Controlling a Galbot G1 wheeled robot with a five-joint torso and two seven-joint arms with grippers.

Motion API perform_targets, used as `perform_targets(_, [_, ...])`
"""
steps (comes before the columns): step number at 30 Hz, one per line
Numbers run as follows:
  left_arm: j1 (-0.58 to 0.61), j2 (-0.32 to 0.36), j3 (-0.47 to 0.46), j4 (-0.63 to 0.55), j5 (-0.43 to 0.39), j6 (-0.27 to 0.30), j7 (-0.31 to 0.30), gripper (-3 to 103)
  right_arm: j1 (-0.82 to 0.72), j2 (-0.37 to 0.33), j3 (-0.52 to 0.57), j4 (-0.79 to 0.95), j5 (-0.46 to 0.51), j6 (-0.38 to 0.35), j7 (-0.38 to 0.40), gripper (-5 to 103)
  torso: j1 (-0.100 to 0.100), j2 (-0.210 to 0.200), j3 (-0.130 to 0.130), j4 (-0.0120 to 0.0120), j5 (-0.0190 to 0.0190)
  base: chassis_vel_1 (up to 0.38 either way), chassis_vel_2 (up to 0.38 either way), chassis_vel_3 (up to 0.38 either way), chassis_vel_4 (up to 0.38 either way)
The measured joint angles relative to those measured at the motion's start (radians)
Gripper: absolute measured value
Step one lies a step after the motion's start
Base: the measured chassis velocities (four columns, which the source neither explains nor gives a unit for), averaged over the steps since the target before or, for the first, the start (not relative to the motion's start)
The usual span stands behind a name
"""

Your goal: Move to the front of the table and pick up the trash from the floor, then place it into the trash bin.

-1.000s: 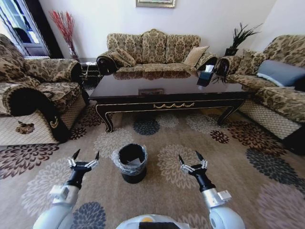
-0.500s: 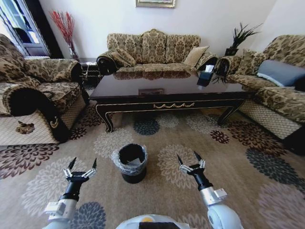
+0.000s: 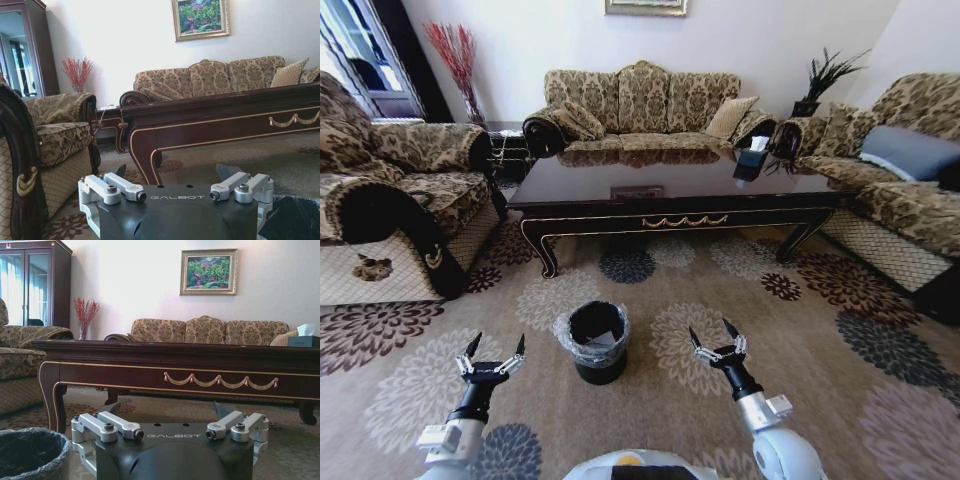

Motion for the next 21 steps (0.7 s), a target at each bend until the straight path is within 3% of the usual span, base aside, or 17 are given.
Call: perform_targets(21, [-0.001, 0.001, 0.001, -0.001, -0.002, 0.003, -0.001, 100, 0.000, 0.000, 0.000, 0.001, 0.001, -0.002, 0.000, 100, 0.000, 0.000, 0.000, 0.0000, 0.0000, 0.000, 0.000, 0.000, 0.000])
